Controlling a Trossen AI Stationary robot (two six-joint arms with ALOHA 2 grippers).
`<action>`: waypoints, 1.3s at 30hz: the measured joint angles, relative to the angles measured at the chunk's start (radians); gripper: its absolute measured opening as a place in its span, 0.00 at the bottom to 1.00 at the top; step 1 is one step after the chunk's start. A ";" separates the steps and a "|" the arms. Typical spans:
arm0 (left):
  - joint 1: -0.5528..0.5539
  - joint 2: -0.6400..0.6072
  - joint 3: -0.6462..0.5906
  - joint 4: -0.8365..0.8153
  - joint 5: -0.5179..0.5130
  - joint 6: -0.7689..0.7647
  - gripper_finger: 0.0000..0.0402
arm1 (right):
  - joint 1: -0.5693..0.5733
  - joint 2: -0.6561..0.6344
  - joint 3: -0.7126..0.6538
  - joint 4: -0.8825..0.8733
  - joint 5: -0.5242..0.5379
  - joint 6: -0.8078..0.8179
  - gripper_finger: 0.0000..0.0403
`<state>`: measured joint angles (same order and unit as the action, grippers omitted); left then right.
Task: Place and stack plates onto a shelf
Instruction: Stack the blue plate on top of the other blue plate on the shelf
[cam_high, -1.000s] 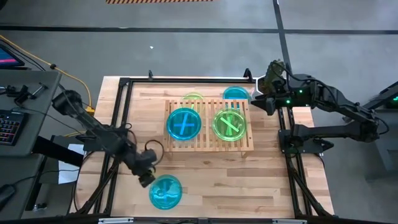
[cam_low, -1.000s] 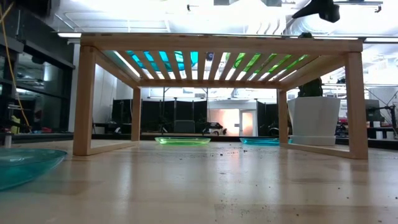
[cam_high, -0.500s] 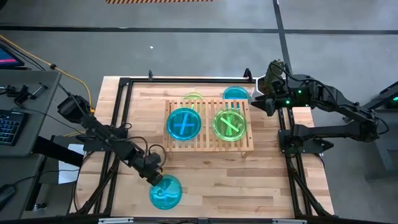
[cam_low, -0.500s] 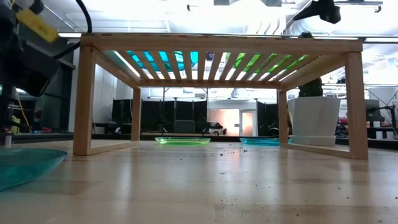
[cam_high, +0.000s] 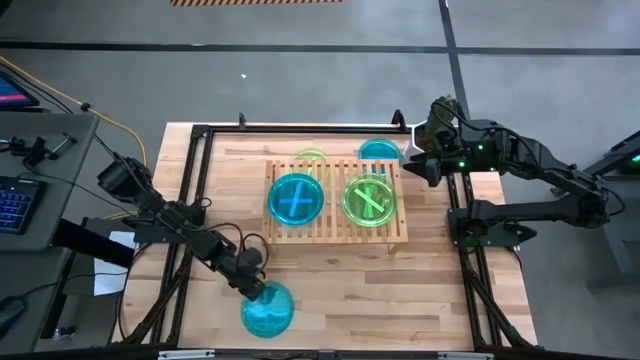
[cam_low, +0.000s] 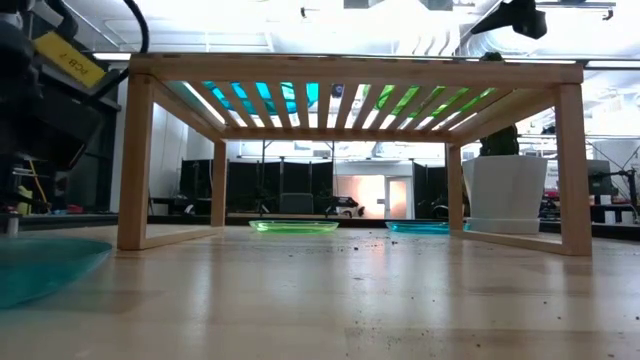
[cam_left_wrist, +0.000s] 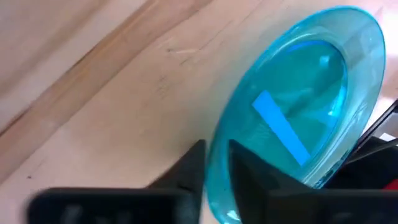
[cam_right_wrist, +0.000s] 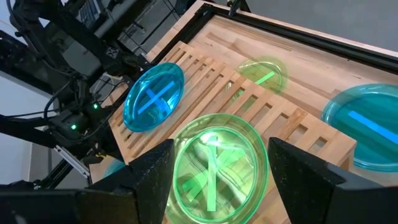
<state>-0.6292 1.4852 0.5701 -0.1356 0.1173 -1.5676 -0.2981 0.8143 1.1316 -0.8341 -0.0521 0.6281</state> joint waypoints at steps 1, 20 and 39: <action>0.002 -0.006 0.000 0.000 0.000 0.004 0.07 | 0.000 0.000 0.000 0.000 0.000 0.000 0.60; 0.289 -0.715 0.236 -0.259 -0.068 0.119 0.00 | 0.000 0.004 0.000 0.000 0.004 -0.032 0.60; 0.945 -0.435 0.457 -0.621 0.145 0.654 0.00 | 0.000 0.005 0.000 0.000 0.037 -0.034 0.60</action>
<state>0.3160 1.0507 1.0275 -0.7570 0.2620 -0.9134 -0.2985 0.8188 1.1316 -0.8341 -0.0151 0.5938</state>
